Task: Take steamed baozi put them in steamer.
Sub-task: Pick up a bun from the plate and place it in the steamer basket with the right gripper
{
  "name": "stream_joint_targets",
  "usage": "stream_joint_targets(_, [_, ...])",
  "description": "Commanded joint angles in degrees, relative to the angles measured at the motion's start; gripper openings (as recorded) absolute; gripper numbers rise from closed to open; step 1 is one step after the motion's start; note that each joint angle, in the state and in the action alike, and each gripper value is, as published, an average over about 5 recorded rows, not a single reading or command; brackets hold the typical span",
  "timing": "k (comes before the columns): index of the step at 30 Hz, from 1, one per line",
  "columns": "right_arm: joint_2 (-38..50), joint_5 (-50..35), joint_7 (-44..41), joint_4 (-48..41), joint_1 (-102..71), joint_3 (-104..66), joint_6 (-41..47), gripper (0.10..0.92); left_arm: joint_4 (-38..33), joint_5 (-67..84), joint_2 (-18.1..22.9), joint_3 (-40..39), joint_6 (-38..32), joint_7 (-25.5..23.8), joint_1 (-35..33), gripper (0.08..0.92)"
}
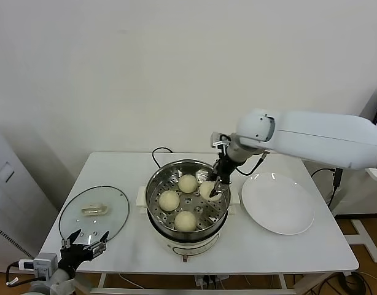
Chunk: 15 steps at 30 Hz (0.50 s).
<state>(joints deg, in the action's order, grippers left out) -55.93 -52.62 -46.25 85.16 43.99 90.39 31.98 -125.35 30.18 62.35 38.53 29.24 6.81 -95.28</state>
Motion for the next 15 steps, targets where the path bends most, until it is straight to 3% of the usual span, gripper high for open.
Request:
stream_joint_targets(1, [-2.1,-1.1,5.1,0.2,-4.9,-0.2,2.6,0.492,0.1,0.1,0.0,0.0,0.0,0.0,0.0,0.823])
stream_joint_targets(12, [-2.6,1.2,5.9,-1.6,-8.4,-1.9,3.3,0.492,0.3,0.2,0.1,0.1,-0.2,-0.1,-0.1,0.823])
stream_joint_targets(15, [-2.5,1.2,6.1,-1.9,-8.8,-2.8,3.3,0.531,0.4,0.2,0.2,0.2,-0.2,0.0,-0.1,0.823])
